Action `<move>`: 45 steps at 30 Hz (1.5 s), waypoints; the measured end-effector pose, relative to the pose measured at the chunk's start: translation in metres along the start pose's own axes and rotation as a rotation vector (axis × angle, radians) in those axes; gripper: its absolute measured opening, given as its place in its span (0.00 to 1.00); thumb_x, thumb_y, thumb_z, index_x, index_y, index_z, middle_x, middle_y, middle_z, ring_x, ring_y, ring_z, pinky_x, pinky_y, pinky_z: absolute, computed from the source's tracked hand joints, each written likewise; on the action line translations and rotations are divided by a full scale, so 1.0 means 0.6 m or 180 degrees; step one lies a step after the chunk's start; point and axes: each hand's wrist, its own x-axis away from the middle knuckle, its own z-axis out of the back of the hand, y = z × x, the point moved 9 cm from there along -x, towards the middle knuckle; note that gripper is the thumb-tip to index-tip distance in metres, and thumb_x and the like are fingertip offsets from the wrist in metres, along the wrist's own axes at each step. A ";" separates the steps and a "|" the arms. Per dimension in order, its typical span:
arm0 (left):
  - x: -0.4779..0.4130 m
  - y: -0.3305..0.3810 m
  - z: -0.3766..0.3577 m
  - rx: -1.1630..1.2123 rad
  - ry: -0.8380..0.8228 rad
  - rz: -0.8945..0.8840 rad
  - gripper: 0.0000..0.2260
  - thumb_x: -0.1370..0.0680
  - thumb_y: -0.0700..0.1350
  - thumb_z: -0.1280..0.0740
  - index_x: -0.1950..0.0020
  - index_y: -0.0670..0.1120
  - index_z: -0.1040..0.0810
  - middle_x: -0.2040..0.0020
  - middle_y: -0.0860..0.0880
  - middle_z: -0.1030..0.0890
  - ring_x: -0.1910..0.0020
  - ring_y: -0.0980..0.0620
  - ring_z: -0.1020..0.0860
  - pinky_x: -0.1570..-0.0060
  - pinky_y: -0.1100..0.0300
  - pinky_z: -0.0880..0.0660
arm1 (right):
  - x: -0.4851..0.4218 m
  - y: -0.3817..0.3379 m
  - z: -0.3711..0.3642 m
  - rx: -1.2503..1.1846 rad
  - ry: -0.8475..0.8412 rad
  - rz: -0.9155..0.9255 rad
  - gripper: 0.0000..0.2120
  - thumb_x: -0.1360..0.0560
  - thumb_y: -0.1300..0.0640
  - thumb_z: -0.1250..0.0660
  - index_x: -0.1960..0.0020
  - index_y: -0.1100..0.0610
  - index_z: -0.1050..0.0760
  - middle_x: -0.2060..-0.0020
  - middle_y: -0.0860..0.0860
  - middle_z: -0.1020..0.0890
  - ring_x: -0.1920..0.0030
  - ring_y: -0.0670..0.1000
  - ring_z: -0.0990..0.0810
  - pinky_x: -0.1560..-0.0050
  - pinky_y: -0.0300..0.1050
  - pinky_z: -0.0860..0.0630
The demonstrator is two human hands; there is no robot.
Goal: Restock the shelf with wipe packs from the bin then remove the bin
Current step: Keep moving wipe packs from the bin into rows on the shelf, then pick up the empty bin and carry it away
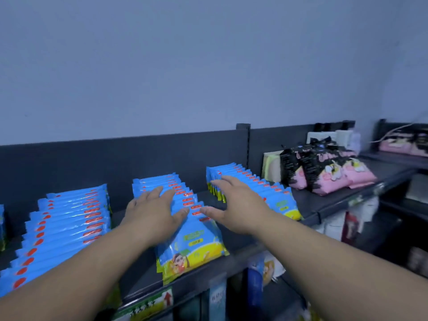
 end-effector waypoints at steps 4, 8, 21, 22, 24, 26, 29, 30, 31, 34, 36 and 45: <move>0.004 0.069 0.022 0.0166 0.0064 -0.0468 0.31 0.23 0.66 0.46 0.23 0.55 0.45 0.22 0.51 0.46 0.24 0.48 0.45 0.26 0.50 0.45 | 0.047 0.032 0.062 0.0309 0.0235 -0.0345 0.35 0.28 0.33 0.36 0.26 0.48 0.38 0.25 0.48 0.39 0.26 0.50 0.39 0.28 0.48 0.38; 0.014 0.172 0.041 0.0219 0.0221 -0.0983 0.32 0.24 0.68 0.45 0.24 0.55 0.42 0.22 0.49 0.43 0.25 0.46 0.43 0.27 0.48 0.43 | 0.110 0.080 0.133 0.0588 0.0358 -0.0737 0.34 0.28 0.35 0.35 0.27 0.49 0.36 0.28 0.48 0.36 0.29 0.50 0.35 0.31 0.51 0.34; 0.124 0.585 0.037 0.0756 0.0260 -0.2414 0.30 0.25 0.67 0.44 0.27 0.52 0.37 0.26 0.49 0.37 0.28 0.46 0.37 0.30 0.46 0.39 | 0.427 0.305 0.336 0.0972 0.0850 -0.2130 0.33 0.27 0.33 0.37 0.27 0.46 0.37 0.29 0.46 0.35 0.30 0.50 0.34 0.32 0.51 0.32; 0.137 0.620 0.028 0.0805 0.0239 -0.2500 0.30 0.24 0.67 0.44 0.27 0.52 0.37 0.27 0.49 0.36 0.28 0.46 0.37 0.30 0.46 0.39 | 0.458 0.329 0.345 0.0978 0.0855 -0.2245 0.33 0.27 0.33 0.37 0.27 0.46 0.37 0.29 0.46 0.35 0.30 0.50 0.34 0.32 0.51 0.32; 0.162 0.688 0.010 0.0899 0.0182 -0.2644 0.30 0.24 0.66 0.44 0.27 0.52 0.38 0.27 0.50 0.35 0.29 0.46 0.36 0.31 0.47 0.37 | 0.518 0.378 0.363 0.1004 0.0877 -0.2476 0.33 0.27 0.33 0.37 0.27 0.46 0.37 0.28 0.46 0.35 0.30 0.51 0.34 0.32 0.51 0.32; 0.183 0.751 -0.015 0.0984 0.0085 -0.2747 0.30 0.24 0.65 0.43 0.26 0.52 0.39 0.26 0.50 0.37 0.28 0.47 0.38 0.31 0.48 0.38 | 0.578 0.429 0.375 0.1006 0.0883 -0.2696 0.33 0.27 0.34 0.37 0.27 0.46 0.38 0.28 0.46 0.35 0.30 0.51 0.33 0.33 0.52 0.31; 0.202 0.833 -0.065 0.1054 -0.0071 -0.2794 0.32 0.24 0.66 0.43 0.24 0.52 0.42 0.24 0.49 0.40 0.26 0.47 0.40 0.29 0.49 0.40 | 0.657 0.509 0.379 0.0902 0.0811 -0.2953 0.33 0.26 0.35 0.37 0.26 0.47 0.38 0.28 0.47 0.36 0.30 0.51 0.34 0.33 0.52 0.31; 0.207 0.856 -0.085 0.1067 -0.0120 -0.2799 0.32 0.24 0.66 0.44 0.24 0.52 0.42 0.24 0.49 0.40 0.26 0.47 0.40 0.29 0.49 0.40 | 0.681 0.536 0.377 0.0885 0.0796 -0.3031 0.33 0.26 0.35 0.37 0.26 0.48 0.39 0.27 0.47 0.36 0.30 0.52 0.33 0.33 0.52 0.31; 0.210 0.877 -0.105 0.1088 -0.0160 -0.2801 0.32 0.23 0.66 0.43 0.24 0.52 0.42 0.24 0.49 0.39 0.26 0.47 0.39 0.29 0.49 0.39 | 0.704 0.563 0.372 0.0861 0.0797 -0.3118 0.33 0.26 0.35 0.37 0.26 0.48 0.38 0.27 0.48 0.36 0.30 0.52 0.33 0.34 0.52 0.30; 0.212 0.921 -0.181 0.1190 -0.0327 -0.2756 0.30 0.23 0.64 0.42 0.25 0.51 0.40 0.26 0.49 0.36 0.28 0.46 0.36 0.31 0.49 0.36 | 0.761 0.636 0.331 0.0720 0.0751 -0.3353 0.33 0.26 0.35 0.37 0.26 0.48 0.38 0.28 0.49 0.35 0.31 0.53 0.33 0.34 0.51 0.31; 0.211 0.942 -0.240 0.1301 -0.0506 -0.2777 0.30 0.23 0.63 0.41 0.25 0.51 0.41 0.26 0.48 0.36 0.28 0.46 0.36 0.31 0.48 0.36 | 0.791 0.679 0.285 0.0596 0.0668 -0.3503 0.32 0.26 0.36 0.37 0.26 0.47 0.38 0.28 0.48 0.36 0.31 0.53 0.32 0.35 0.51 0.30; 0.184 0.937 -0.526 0.1796 -0.1515 -0.2451 0.29 0.23 0.55 0.35 0.25 0.47 0.38 0.27 0.46 0.35 0.29 0.47 0.35 0.31 0.55 0.37 | 0.835 0.814 0.041 0.0020 0.0348 -0.3980 0.30 0.25 0.38 0.37 0.26 0.47 0.38 0.28 0.47 0.35 0.32 0.51 0.31 0.35 0.46 0.31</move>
